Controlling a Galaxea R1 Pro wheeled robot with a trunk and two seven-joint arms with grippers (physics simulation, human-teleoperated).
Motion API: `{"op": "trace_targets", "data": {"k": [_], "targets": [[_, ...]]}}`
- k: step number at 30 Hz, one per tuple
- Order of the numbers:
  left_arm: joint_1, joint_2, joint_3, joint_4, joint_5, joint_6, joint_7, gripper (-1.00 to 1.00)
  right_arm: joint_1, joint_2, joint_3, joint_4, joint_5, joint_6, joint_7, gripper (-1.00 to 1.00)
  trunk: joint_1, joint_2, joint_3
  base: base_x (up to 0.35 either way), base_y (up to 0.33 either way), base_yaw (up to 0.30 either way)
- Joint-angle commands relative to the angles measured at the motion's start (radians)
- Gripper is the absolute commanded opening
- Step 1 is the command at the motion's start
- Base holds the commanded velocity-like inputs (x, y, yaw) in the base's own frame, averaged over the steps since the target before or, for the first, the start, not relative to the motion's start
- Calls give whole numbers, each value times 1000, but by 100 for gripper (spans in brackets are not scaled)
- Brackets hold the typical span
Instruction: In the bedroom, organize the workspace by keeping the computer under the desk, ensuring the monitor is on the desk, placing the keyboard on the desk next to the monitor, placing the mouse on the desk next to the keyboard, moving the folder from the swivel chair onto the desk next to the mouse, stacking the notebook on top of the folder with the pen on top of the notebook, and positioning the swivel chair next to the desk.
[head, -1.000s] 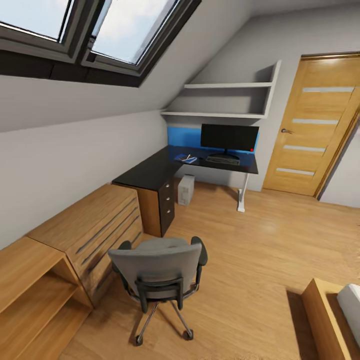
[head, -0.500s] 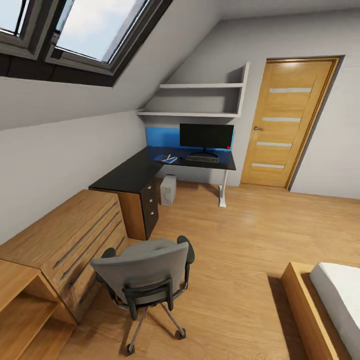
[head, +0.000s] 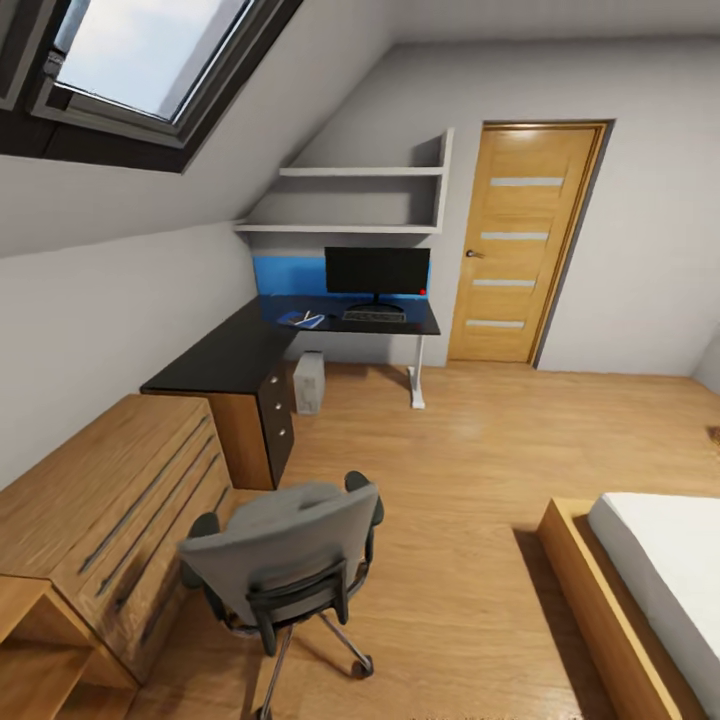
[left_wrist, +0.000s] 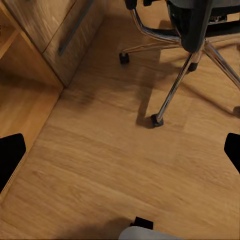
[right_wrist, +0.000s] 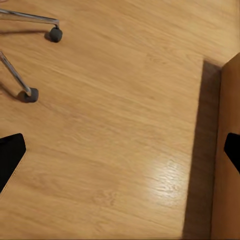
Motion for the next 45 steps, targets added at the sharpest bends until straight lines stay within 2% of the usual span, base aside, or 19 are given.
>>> {"op": "trace_targets", "data": {"k": [1,24,34,45], "targets": [[-1,0,-9,0,4,-2,6,100,-1,0,-1,1,11,-2,-8,100,1,-2,-2,0,301,-124],[-1,-2,-9,0,4,-2,5,100,-1,-3,6,2,18,-4,-7,100,1,-2,-2,0,297,-18],[-1,-1,-9,0,4,-2,6,100,-1,-3,6,3,19,-4,-7,100,1,-2,-2,-29,176,0],[-1,-1,-9,0,4,-2,6,100,-1,-3,6,3,19,-4,-7,100,1,-2,-2,-7,36,0]]}}
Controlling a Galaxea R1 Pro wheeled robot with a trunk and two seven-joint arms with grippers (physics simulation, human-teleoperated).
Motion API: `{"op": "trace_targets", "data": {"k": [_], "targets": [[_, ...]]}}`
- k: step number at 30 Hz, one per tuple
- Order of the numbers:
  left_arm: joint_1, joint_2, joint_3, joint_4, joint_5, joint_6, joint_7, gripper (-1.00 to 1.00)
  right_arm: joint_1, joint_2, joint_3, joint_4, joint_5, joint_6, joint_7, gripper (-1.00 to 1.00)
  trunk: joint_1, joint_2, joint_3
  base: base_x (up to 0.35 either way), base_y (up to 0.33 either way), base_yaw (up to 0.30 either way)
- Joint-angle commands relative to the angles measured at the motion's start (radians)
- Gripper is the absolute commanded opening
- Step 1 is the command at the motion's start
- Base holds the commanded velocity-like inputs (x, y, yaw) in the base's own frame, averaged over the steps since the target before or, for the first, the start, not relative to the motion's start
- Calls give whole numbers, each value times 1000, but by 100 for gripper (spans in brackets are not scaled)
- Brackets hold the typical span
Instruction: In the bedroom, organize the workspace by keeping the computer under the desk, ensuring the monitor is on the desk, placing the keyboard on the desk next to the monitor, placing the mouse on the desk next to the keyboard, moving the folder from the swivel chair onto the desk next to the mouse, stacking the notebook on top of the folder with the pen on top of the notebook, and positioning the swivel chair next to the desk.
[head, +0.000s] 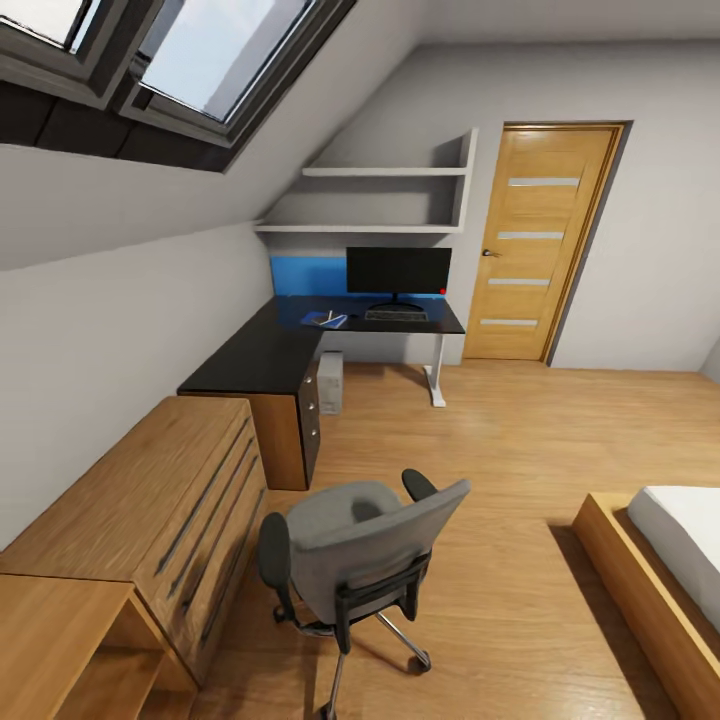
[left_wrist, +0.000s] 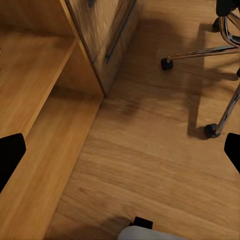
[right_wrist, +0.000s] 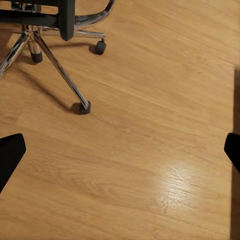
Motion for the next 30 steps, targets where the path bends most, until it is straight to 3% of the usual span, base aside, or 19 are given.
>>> {"op": "trace_targets", "data": {"k": [1,16,30], "targets": [[-1,0,-9,0,4,-2,6,100,-1,0,-1,2,11,-2,-8,100,1,-2,-2,-1,7,0],[-1,1,-9,0,4,-2,6,100,-1,-1,1,2,13,-2,-8,100,1,-2,6,-1,1,-103],[-1,1,-9,0,4,-2,6,100,-1,-2,1,2,12,-2,-8,100,1,-2,9,-142,125,-129]]}}
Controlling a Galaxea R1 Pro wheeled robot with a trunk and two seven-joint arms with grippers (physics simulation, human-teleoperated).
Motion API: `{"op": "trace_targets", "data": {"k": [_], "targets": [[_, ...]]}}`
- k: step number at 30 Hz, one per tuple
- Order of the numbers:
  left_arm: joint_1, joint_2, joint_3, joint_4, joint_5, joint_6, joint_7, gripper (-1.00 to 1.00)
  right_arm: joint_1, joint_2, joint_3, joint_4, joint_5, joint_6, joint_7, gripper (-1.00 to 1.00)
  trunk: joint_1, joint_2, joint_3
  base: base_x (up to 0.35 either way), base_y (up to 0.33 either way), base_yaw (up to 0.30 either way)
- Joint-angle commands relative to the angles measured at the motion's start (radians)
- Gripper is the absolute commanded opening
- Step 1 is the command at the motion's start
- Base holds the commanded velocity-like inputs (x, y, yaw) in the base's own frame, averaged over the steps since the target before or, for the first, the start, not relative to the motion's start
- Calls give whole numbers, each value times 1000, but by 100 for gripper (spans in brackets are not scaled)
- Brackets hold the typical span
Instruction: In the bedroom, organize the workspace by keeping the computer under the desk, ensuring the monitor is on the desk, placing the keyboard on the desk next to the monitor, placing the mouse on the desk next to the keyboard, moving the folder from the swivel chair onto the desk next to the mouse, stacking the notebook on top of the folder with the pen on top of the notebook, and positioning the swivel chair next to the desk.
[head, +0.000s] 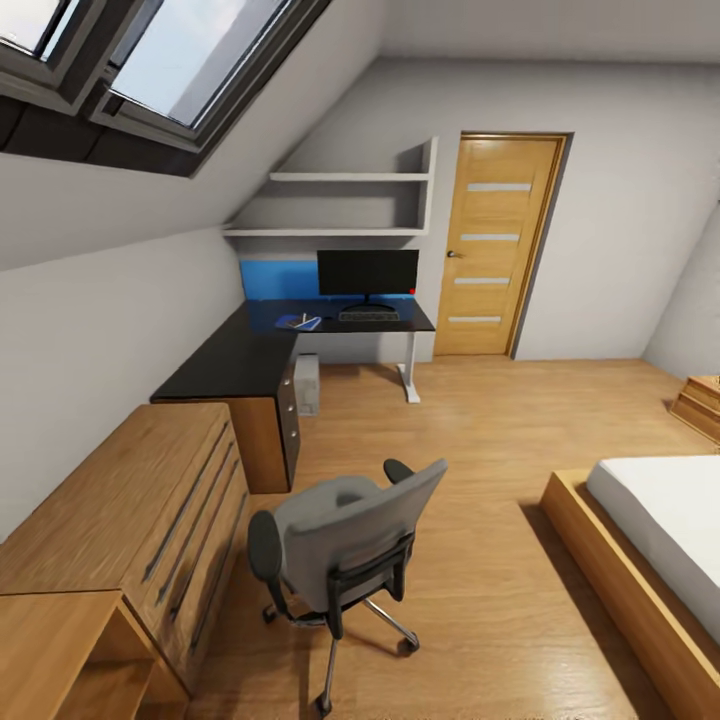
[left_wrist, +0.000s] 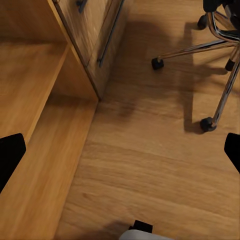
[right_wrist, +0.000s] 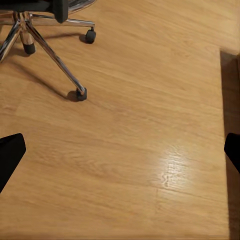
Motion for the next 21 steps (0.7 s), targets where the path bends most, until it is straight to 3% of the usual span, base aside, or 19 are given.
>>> {"op": "trace_targets", "data": {"k": [1,21], "targets": [[-1,0,-9,0,4,-2,6,100,-1,0,-1,2,11,-2,-9,100,1,-2,-2,-37,32,-34],[-1,0,-9,0,4,-2,6,100,-1,0,-2,2,11,-2,-9,100,1,-2,-2,-81,93,-5]]}}
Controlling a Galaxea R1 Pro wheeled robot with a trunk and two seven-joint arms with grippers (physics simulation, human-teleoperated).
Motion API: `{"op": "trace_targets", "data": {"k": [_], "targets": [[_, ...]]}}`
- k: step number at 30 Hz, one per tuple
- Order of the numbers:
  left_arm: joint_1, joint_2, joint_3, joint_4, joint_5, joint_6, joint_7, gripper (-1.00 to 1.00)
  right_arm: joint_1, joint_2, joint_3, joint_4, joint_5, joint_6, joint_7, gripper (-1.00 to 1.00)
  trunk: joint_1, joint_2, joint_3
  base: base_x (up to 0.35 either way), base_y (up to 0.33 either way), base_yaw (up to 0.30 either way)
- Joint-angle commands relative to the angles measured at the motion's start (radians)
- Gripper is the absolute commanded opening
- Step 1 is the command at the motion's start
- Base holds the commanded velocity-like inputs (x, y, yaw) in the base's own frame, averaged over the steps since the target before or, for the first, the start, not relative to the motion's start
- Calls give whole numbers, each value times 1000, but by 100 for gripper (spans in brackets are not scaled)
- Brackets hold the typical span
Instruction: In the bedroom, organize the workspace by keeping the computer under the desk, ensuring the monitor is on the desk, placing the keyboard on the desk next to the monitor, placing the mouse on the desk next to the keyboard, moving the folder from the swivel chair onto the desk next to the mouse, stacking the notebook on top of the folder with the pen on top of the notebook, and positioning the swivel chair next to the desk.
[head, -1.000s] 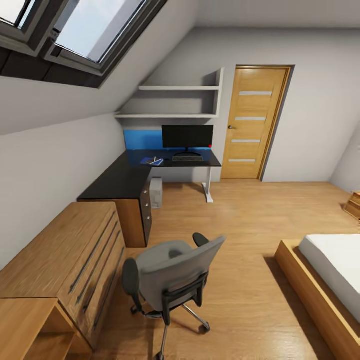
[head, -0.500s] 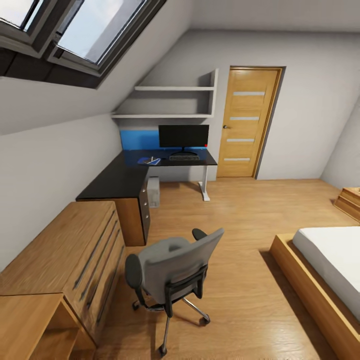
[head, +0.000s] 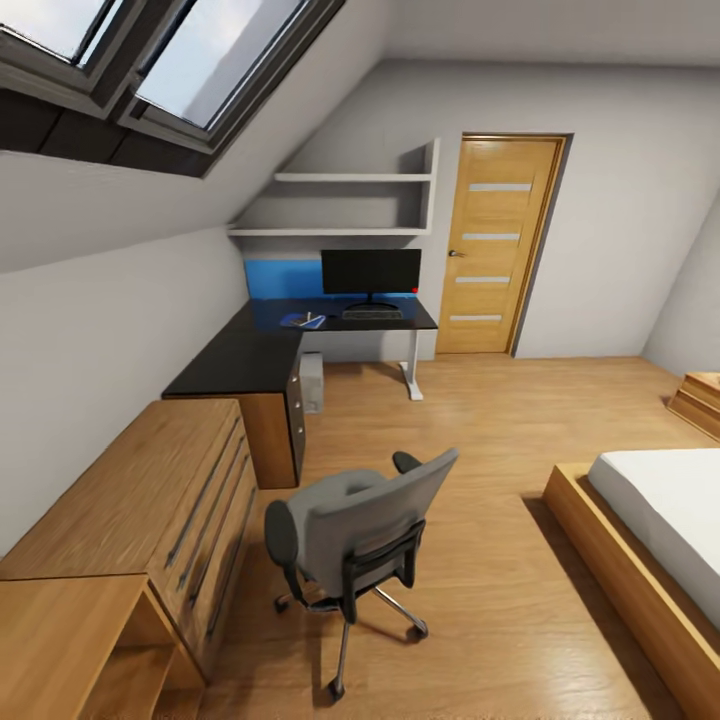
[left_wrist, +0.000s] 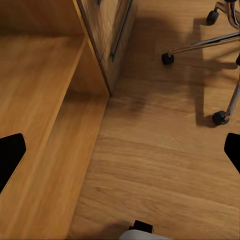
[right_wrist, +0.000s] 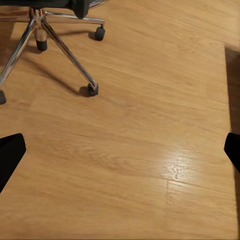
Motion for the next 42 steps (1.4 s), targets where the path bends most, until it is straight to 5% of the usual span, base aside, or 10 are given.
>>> {"op": "trace_targets", "data": {"k": [1,42], "targets": [[-1,0,-9,0,4,-2,6,100,-1,0,-1,2,11,-2,-9,100,0,-2,-2,-79,178,0],[-1,0,-9,0,4,-2,8,100,-1,-2,-4,2,11,-4,-9,100,0,-2,-2,-15,52,0]]}}
